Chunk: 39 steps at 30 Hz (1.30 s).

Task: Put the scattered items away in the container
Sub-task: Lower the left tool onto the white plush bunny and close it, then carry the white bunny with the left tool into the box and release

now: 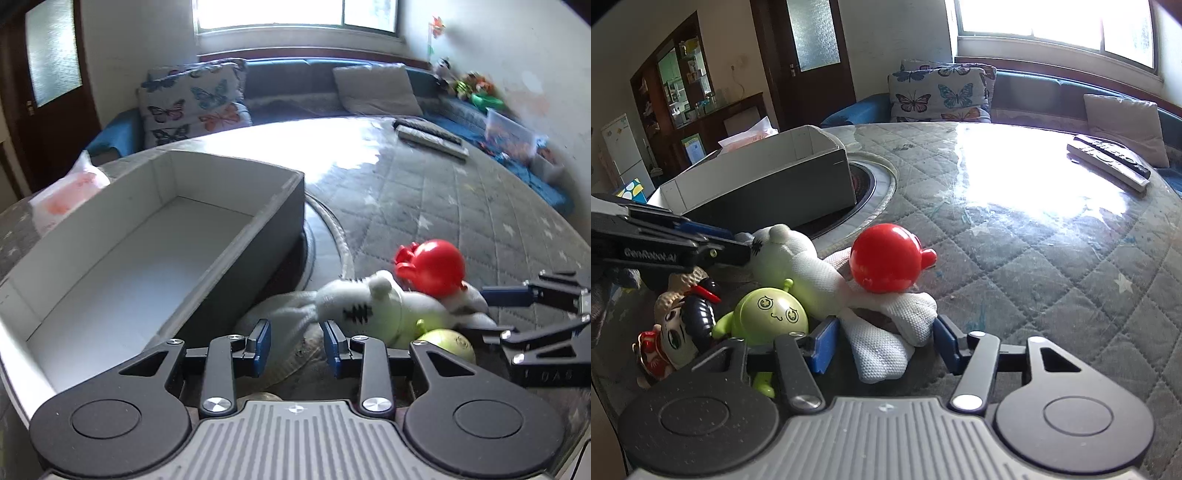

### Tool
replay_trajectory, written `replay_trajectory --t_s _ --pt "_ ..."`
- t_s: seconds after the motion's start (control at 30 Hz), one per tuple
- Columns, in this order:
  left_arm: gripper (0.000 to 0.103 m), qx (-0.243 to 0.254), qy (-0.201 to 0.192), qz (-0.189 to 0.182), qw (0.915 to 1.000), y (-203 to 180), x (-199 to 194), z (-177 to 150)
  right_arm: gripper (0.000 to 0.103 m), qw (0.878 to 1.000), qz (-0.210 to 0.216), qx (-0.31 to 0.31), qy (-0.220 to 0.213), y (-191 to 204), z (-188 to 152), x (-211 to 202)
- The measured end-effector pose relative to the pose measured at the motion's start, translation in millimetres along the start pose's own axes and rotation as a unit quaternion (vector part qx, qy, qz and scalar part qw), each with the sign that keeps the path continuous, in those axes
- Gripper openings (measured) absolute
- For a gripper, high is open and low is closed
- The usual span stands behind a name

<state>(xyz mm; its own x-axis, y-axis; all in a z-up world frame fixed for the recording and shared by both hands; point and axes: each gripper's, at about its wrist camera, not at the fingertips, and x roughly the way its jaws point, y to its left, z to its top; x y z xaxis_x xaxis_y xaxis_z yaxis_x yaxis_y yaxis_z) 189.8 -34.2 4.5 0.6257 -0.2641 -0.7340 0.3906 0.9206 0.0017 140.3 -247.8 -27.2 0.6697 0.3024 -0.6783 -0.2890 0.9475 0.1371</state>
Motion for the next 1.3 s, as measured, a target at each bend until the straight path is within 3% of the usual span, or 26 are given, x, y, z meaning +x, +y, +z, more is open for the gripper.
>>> replay_trajectory --t_s 0.23,0.37,0.4,0.57,0.77,1.0,1.3 --pt "0.031 -0.003 0.019 -0.009 0.9998 6 20 2 0.049 1.0 -0.002 -0.003 0.001 -2 3 3" --pt "0.013 -0.022 0.022 -0.015 0.9994 10 26 1 0.041 1.0 -0.003 -0.007 0.0 -1 5 4" --pt "0.009 -0.03 0.019 -0.021 0.9992 12 26 1 0.034 1.0 0.0 -0.005 0.0 -1 6 5" --pt "0.004 -0.054 -0.007 -0.038 0.9978 14 15 2 0.023 1.0 -0.001 -0.004 -0.002 1 5 3" --pt "0.004 -0.092 -0.052 -0.053 0.993 25 -17 7 0.02 1.0 0.005 -0.008 -0.029 10 12 -13" --pt "0.003 -0.136 -0.109 -0.03 0.9842 59 -56 16 0.02 0.996 0.026 -0.052 -0.066 41 51 -21" --pt "0.004 -0.211 -0.133 0.03 0.968 134 -66 27 0.021 0.989 0.051 -0.107 -0.088 95 123 27"
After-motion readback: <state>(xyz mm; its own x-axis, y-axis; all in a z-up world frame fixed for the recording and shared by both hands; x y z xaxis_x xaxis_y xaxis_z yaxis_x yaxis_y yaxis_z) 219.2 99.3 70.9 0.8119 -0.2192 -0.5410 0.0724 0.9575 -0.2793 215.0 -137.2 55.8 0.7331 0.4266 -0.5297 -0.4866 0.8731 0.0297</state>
